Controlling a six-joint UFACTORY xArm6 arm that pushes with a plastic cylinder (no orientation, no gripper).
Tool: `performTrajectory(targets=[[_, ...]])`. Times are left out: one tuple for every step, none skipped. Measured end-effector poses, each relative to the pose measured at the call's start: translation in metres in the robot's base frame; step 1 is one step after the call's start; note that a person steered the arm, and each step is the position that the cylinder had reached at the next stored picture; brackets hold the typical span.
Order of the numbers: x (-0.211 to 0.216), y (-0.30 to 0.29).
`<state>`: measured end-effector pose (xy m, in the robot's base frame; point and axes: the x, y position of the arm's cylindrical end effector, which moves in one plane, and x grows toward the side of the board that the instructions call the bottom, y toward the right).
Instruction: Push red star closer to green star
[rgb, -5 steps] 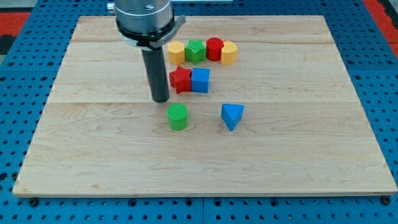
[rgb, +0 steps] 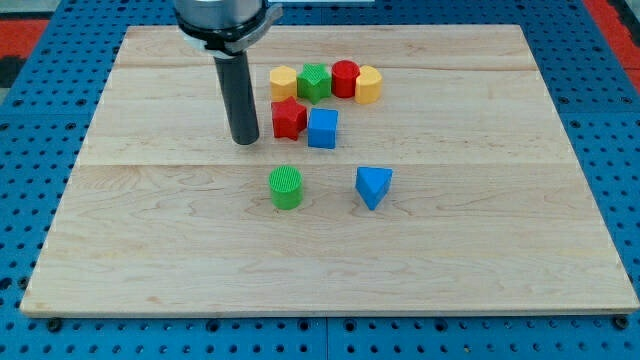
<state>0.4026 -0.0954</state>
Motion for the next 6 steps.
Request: performTrajectory(targets=[[0.000,0.011],[-0.007,0.033],[-0.020,0.049],[-0.022,0.049],[-0.022,0.043],[-0.024,0.029]])
